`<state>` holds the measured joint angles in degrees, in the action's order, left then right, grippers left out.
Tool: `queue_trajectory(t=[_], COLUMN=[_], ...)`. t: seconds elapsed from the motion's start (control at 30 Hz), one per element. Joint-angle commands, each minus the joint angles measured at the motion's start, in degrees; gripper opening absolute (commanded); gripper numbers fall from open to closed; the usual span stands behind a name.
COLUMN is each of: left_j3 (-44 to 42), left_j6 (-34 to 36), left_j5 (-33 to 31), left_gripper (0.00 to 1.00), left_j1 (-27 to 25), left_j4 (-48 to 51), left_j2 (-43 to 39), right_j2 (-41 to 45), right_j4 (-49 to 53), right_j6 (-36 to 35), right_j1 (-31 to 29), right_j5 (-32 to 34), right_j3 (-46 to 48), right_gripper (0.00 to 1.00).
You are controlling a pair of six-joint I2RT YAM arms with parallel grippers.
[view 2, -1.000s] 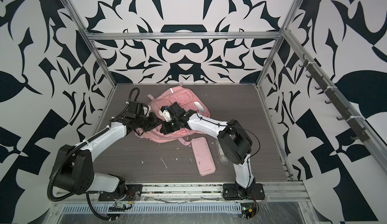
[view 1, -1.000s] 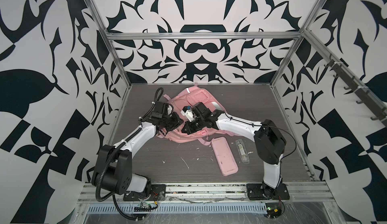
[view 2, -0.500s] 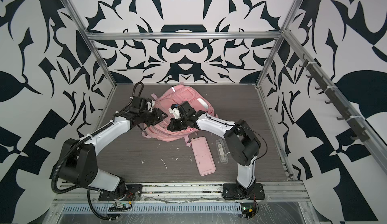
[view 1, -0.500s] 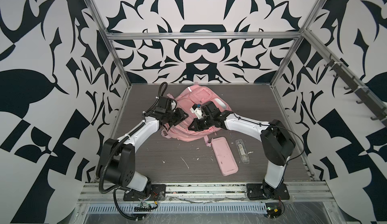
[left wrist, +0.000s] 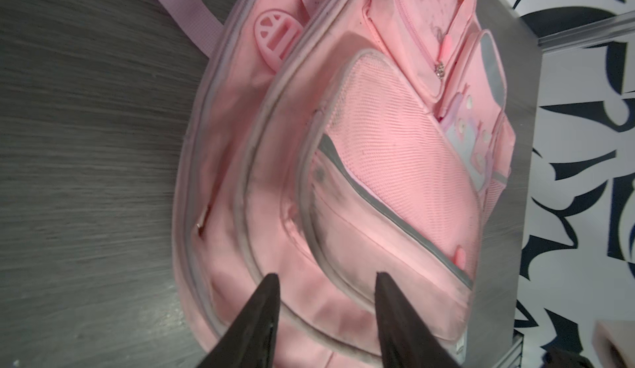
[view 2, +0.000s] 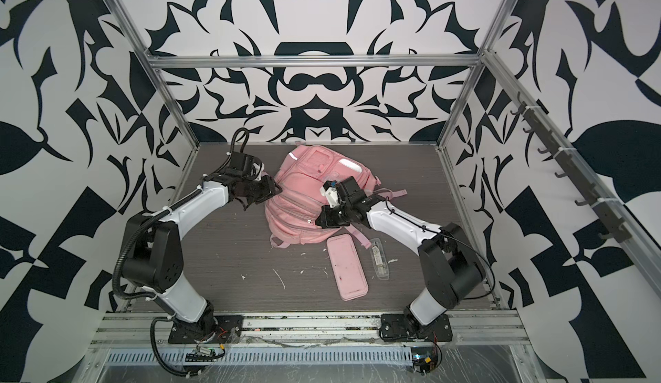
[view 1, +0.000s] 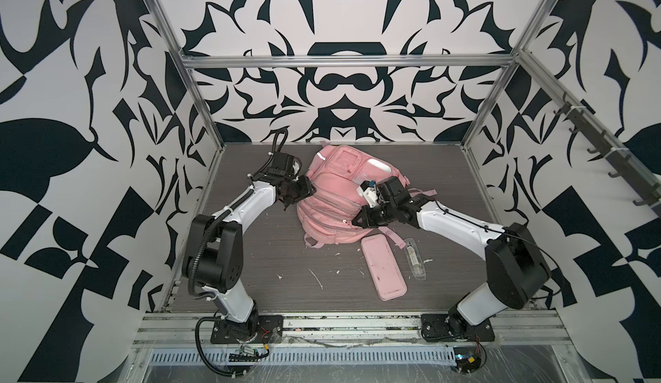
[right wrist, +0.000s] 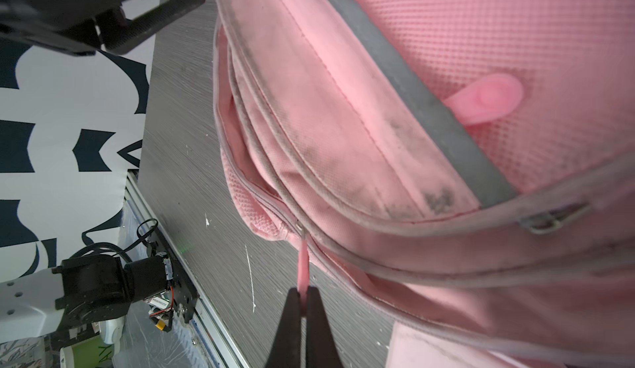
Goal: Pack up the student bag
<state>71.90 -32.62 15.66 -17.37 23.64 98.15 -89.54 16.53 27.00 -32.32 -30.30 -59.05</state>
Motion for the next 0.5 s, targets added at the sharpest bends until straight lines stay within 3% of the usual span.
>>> queue_trajectory(t=[0.0,0.23,0.47], left_j3=[5.02,13.48,17.04], left_j6=[4.32,8.17,8.60], left_j5=[0.77,7.15,6.42], left_gripper=[0.47,0.46,0.40], left_j1=[-0.04,-1.90,-2.45], left_j4=[4.00,6.14,7.47], left_j2=[3.69,12.72,17.59], right_j2=[3.94,6.29,6.42], right_j4=[0.84,3.04,3.73], right_j6=[-1.51,-2.87,-3.40], right_j1=[1.66,4.38,4.98], right_j5=[0.42,0.78,0.07], right_j3=[1.76,4.02,3.29], right_gripper=[0.00,0.00,0.00])
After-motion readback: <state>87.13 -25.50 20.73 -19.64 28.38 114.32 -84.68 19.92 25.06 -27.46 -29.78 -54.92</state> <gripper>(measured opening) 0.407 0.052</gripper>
